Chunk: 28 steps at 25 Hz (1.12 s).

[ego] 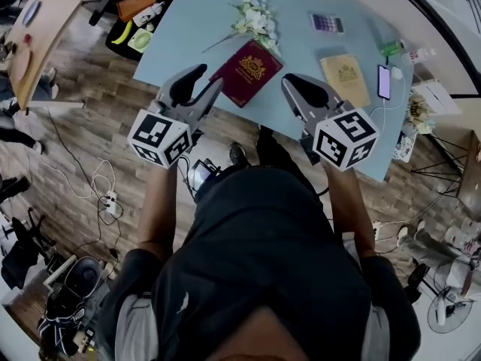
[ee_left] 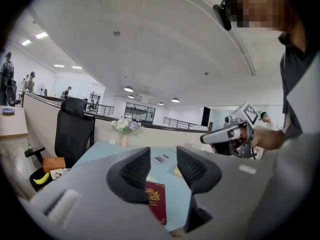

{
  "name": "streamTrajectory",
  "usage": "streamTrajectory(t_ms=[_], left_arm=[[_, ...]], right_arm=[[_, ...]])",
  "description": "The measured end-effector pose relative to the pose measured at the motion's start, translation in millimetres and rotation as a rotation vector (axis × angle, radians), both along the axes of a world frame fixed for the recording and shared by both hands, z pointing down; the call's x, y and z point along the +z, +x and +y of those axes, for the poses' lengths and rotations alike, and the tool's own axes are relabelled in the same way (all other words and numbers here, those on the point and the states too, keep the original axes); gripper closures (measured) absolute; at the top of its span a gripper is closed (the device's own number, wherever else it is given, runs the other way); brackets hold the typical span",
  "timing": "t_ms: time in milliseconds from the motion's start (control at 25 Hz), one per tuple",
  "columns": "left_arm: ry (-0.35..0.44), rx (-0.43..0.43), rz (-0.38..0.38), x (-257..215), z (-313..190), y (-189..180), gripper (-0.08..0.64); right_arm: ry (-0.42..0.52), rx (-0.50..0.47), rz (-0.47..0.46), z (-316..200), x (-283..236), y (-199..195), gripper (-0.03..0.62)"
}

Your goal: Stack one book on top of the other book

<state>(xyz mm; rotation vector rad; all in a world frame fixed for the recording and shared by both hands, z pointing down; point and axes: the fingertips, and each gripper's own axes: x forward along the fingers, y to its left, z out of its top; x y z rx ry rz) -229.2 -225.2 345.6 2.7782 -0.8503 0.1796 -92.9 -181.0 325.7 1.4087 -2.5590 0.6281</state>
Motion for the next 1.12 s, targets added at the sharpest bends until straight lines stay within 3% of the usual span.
streamTrajectory(t_ms=[480, 1120], left_arm=[[-0.135, -0.061, -0.087, 63.0, -35.6, -0.2, 0.341], [-0.281, -0.084, -0.172, 147.9, -84.0, 4.2, 0.341]], right_arm=[[-0.128, -0.049, -0.038, -38.1, 62.6, 2.7, 0.58], [-0.386, -0.009, -0.095, -73.4, 175.0, 16.5, 0.479]])
